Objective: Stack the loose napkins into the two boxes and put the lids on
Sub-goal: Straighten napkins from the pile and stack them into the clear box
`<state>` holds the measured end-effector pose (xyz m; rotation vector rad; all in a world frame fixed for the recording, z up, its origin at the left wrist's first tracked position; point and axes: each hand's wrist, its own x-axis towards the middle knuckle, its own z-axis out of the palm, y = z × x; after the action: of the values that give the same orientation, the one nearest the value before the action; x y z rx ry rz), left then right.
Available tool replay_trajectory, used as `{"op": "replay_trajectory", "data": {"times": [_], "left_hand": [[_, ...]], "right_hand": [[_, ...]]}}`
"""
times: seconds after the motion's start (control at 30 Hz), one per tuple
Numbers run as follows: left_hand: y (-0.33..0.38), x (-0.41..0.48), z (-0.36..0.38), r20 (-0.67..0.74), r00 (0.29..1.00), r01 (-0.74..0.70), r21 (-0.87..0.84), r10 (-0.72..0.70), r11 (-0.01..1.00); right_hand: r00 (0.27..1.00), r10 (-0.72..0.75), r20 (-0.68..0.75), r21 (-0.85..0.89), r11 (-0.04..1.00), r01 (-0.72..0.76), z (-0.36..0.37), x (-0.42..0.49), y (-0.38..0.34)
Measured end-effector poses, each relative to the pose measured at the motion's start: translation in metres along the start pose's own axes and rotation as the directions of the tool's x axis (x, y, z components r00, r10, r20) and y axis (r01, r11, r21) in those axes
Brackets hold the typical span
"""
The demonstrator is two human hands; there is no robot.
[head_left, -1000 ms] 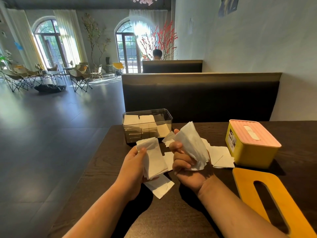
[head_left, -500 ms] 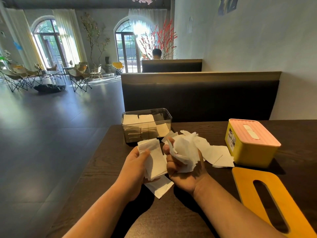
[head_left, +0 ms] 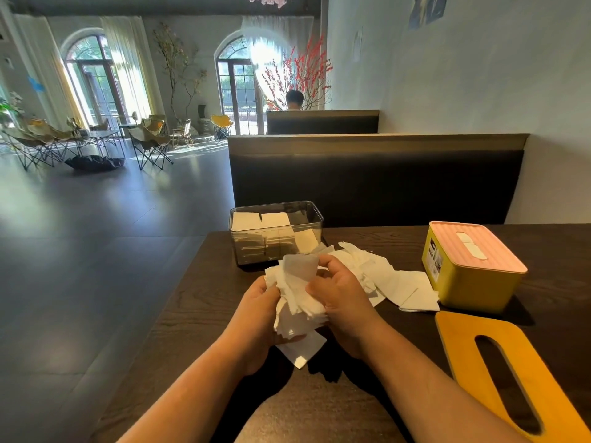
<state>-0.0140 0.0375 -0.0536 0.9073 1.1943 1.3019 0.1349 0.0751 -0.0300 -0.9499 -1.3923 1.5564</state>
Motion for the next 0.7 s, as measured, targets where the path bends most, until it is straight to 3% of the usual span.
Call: {"op": "replay_trajectory", "data": {"times": [0.07, 0.2, 0.53, 0.63, 0.7], "left_hand": [[0.001, 0.001, -0.001, -0.018, 1.0, 0.015, -0.017, -0.016, 1.0], [0.0, 0.003, -0.001, -0.053, 0.999, 0.014, -0.012, -0.015, 1.0], [-0.004, 0.006, 0.003, -0.164, 0.986, 0.031, 0.013, -0.028, 0.999], [-0.003, 0.005, 0.002, -0.102, 0.991, 0.084, -0.078, -0.092, 0.993], [0.0, 0.001, 0.0, -0.035, 0.997, 0.072, -0.05, -0.073, 0.996]], "right_hand": [[0.998, -0.059, -0.008, -0.173, 0.983, 0.056, 0.002, -0.001, 0.0], [0.996, -0.082, 0.041, -0.316, 0.944, 0.091, 0.003, -0.002, 0.006], [0.992, -0.119, 0.032, -0.484, 0.867, 0.119, 0.003, -0.001, 0.01], [0.986, -0.168, 0.012, -0.6, 0.788, 0.141, 0.002, 0.002, 0.014], [0.989, -0.148, 0.008, -0.594, 0.795, 0.124, 0.0, 0.004, 0.016]]}}
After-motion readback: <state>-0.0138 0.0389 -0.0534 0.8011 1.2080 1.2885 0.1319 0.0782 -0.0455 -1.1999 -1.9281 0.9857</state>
